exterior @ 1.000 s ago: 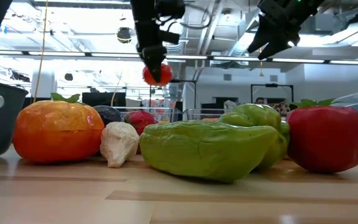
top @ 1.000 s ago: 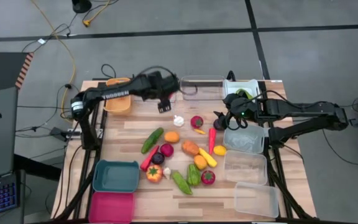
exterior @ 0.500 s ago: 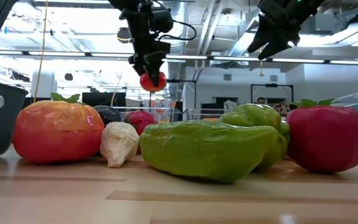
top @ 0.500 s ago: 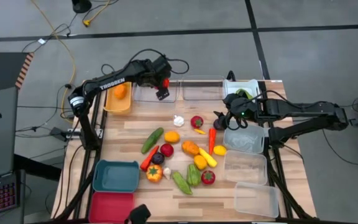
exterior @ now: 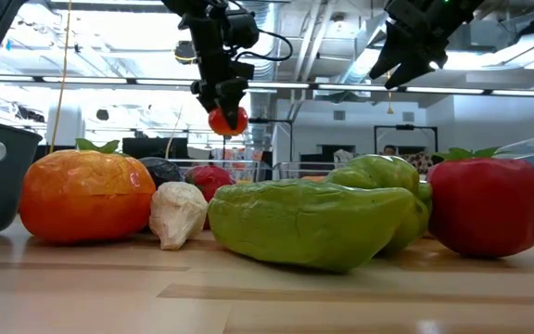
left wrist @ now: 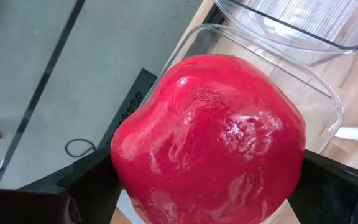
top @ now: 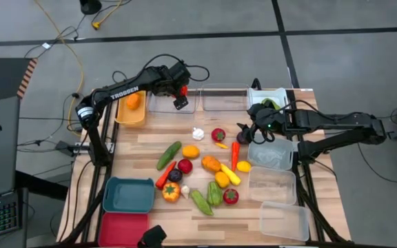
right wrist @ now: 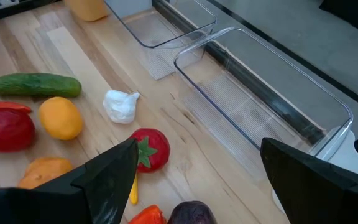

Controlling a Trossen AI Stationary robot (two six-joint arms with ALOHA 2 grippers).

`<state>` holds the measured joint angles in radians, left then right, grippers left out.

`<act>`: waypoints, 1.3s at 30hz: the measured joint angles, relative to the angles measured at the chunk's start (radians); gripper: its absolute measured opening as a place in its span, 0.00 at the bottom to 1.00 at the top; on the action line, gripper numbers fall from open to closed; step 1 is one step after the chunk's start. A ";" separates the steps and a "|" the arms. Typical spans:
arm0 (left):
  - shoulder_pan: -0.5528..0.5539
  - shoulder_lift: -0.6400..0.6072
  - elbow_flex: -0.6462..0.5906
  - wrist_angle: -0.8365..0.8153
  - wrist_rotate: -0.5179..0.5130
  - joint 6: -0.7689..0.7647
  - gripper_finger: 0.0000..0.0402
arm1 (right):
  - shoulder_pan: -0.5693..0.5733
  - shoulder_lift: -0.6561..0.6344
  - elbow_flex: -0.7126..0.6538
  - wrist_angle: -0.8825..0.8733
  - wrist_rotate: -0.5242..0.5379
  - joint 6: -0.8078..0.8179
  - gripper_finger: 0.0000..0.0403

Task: Sort produce into baskets
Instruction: Put the red tomato into the left transparent bin

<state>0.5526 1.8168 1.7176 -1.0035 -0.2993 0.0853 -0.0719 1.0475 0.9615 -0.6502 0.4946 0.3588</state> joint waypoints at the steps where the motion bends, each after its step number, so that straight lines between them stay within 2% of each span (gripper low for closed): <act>1: 0.000 0.000 0.000 0.000 0.000 0.000 0.91 | 0.000 0.000 0.000 0.000 0.000 0.000 0.91; 16: 0.000 0.000 0.000 0.000 -0.009 0.016 0.91 | 0.000 0.000 0.000 0.000 0.000 0.000 0.91; 23: 0.000 0.000 0.000 -0.001 -0.050 0.035 0.99 | 0.000 0.000 0.000 0.000 0.000 0.000 0.91; 39: -0.003 -0.017 -0.001 -0.016 -0.031 0.000 0.98 | 0.000 0.000 0.000 0.001 0.000 0.000 0.91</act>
<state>0.5499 1.7994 1.7168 -1.0198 -0.3299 0.0853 -0.0723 1.0477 0.9615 -0.6495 0.4946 0.3591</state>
